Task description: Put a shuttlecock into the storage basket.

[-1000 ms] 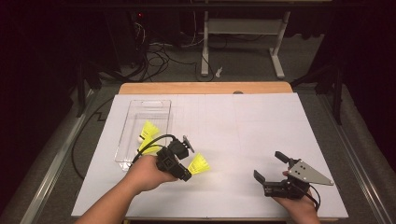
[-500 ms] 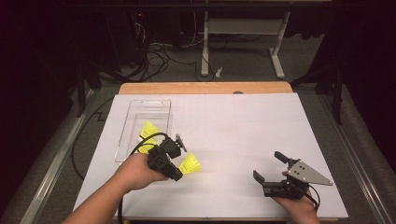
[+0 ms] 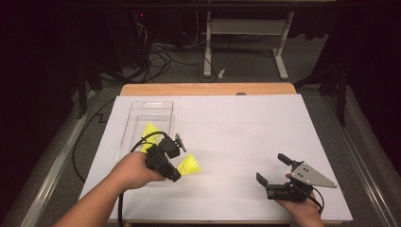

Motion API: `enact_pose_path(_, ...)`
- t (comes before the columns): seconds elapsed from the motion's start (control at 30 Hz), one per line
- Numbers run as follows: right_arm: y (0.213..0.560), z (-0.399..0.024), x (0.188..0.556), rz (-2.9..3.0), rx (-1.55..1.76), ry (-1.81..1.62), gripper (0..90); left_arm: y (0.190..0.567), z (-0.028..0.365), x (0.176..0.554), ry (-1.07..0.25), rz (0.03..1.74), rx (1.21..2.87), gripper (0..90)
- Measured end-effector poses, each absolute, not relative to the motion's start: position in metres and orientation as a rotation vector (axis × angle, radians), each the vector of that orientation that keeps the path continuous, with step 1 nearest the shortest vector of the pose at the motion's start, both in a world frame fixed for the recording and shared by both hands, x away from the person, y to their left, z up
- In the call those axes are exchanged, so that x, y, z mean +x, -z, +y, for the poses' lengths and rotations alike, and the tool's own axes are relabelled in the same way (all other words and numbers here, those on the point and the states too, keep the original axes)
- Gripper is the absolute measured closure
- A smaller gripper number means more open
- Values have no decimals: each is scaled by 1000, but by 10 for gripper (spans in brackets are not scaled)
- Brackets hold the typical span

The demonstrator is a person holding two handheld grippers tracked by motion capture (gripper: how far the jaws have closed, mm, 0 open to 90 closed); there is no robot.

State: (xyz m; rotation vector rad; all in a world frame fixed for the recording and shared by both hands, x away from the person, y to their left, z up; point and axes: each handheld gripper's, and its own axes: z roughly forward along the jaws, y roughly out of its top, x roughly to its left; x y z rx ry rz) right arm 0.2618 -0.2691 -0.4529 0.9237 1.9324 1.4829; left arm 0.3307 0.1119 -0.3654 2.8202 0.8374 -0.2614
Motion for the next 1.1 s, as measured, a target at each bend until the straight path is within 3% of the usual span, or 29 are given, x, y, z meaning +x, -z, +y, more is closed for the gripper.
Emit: enact_pose_path(1.1, 454, -267, 262, 1944, 921, -1478, 4, 331, 153, 341, 197, 891, 2762, 649)
